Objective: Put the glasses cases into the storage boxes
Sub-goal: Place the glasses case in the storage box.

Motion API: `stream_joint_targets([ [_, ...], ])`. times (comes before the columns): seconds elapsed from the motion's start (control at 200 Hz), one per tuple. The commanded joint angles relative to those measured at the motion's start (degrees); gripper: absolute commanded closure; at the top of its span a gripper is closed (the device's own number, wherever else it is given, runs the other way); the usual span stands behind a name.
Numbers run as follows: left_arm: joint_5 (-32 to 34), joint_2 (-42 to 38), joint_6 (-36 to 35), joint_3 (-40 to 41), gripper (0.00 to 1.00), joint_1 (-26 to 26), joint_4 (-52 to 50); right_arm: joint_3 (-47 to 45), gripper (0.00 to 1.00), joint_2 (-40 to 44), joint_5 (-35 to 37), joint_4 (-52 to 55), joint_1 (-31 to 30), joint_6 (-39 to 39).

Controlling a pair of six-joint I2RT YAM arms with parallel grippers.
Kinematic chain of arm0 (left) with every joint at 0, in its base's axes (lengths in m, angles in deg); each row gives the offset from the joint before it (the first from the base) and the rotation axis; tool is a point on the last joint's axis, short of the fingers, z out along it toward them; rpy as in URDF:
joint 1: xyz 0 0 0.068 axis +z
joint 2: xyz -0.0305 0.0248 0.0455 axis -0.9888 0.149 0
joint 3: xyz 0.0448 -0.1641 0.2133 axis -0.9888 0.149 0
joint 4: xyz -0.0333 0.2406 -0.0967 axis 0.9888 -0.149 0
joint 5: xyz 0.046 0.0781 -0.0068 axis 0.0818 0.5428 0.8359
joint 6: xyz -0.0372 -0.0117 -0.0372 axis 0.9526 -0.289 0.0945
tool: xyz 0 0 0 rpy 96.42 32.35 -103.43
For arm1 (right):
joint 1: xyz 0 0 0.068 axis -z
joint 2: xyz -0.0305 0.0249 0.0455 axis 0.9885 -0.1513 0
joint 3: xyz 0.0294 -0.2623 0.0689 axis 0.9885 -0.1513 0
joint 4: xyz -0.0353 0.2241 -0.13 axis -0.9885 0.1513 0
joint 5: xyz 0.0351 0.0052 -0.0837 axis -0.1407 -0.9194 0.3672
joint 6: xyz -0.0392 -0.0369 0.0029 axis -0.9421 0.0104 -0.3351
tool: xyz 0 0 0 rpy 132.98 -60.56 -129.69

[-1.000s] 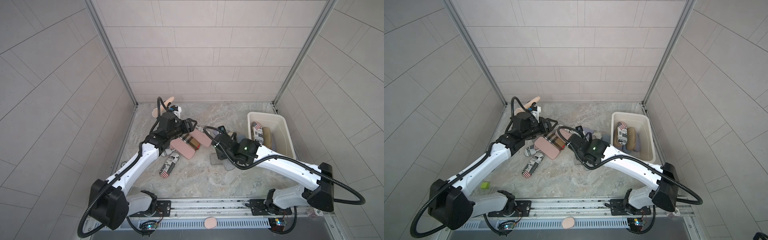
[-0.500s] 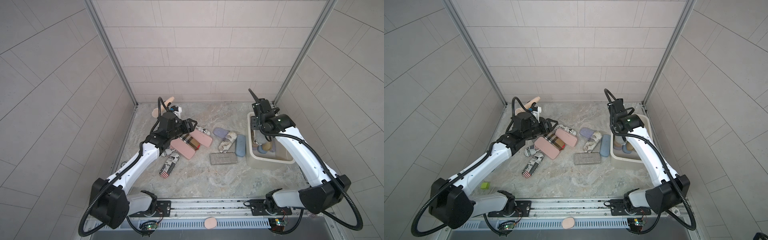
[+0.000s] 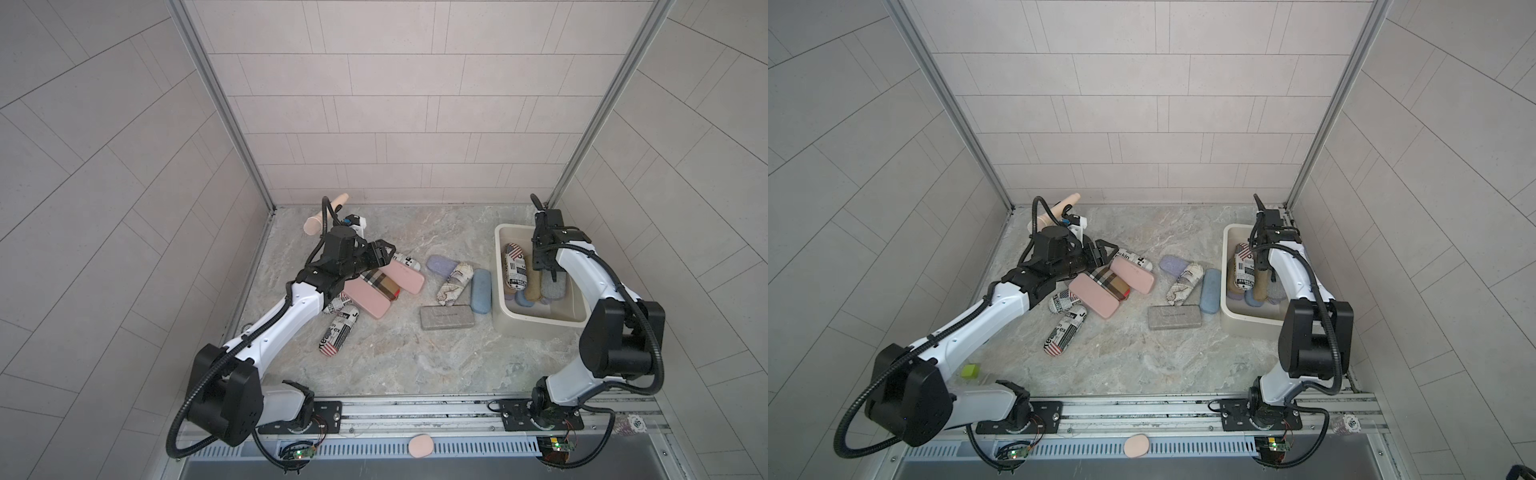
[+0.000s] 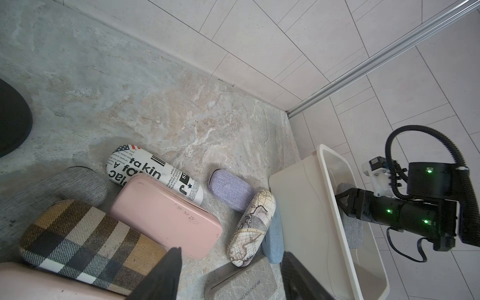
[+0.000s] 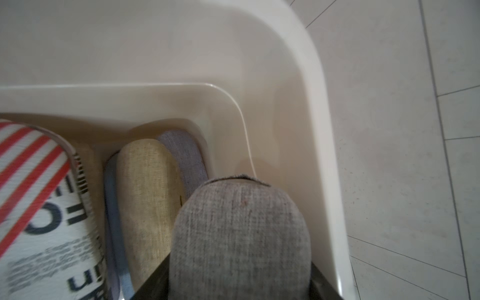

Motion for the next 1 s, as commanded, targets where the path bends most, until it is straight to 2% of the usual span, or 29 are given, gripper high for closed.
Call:
stream_joint_targets([
  [0.0, -0.74, 0.57, 0.72, 0.64, 0.33, -0.38, 2.04, 2.24, 0.41, -1.64, 2.32, -1.79, 0.02, -2.23],
  [0.235, -1.38, 1.12, 1.21, 0.72, 0.33, -0.39, 2.84, 4.11, 0.33, -4.27, 4.22, -2.81, 0.06, -4.09],
  [0.485, -2.80, 2.31, 2.36, 0.73, 0.33, -0.47, 3.71, 9.78, 0.17, -6.55, 4.98, 1.64, -0.82, -2.60],
  [0.625, -2.08, 1.67, 1.96, 0.82, 0.33, -0.46, 3.54, 10.41, 0.17, -3.95, 5.01, 4.28, -2.83, -1.02],
  [0.841, -2.23, 1.24, 1.97, 0.62, 0.33, -0.47, 3.29, 6.03, 0.23, 6.90, 0.80, 5.01, -10.41, 3.66],
  [0.996, -1.55, 0.44, 1.73, 0.60, 0.33, -0.39, 2.61, 0.44, 0.26, 16.29, -3.66, 2.87, -21.11, 7.46],
])
